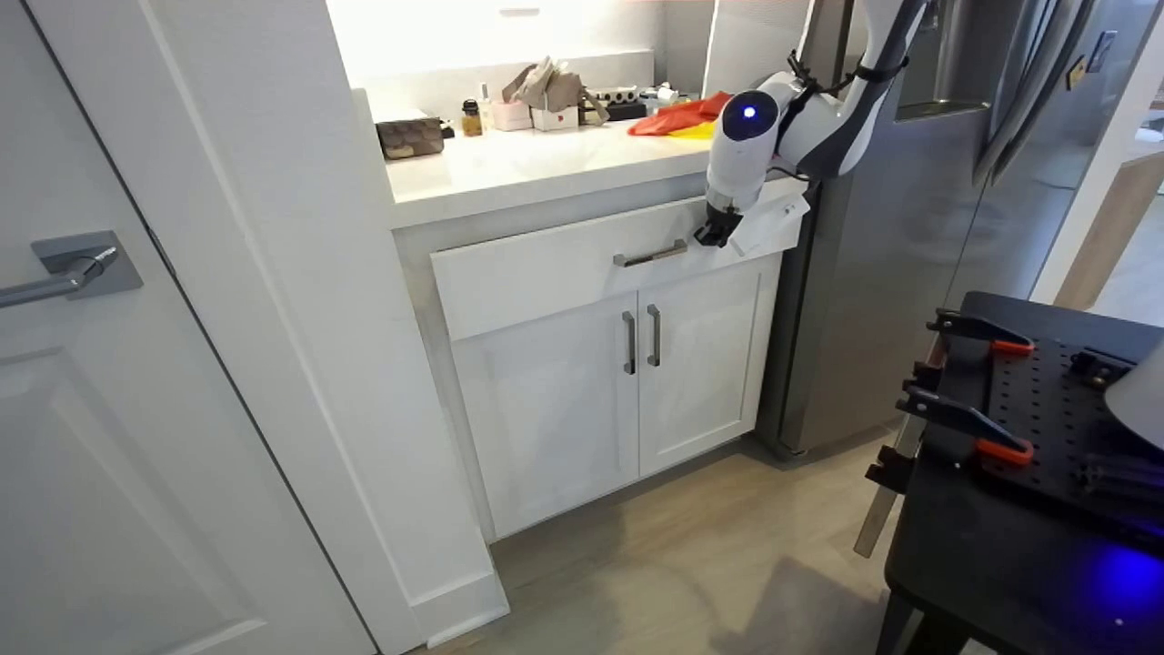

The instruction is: Press the plastic bag to fit into the drawer then close the drawer

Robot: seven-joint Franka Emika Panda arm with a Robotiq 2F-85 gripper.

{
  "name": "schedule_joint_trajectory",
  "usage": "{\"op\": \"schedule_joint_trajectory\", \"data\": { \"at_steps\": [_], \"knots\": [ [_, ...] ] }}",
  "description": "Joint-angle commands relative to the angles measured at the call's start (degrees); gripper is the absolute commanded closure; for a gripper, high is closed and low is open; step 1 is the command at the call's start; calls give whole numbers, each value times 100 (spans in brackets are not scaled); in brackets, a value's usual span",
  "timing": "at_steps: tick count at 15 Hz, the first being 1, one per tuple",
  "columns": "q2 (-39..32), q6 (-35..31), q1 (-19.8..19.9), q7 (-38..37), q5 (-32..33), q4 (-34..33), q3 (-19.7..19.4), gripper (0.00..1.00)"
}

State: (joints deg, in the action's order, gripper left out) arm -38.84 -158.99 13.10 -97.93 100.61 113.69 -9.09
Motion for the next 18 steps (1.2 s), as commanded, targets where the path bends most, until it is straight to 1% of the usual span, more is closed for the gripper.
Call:
{"op": "schedule_joint_trajectory", "data": {
  "at_steps": [1,9,18],
  "knots": [
    [-256,-164,106,161,140,-590,-27,100],
    [-438,-295,185,451,95,-926,-26,100],
    [-610,-549,334,1164,-95,-1206,-18,100]
  ]
}}
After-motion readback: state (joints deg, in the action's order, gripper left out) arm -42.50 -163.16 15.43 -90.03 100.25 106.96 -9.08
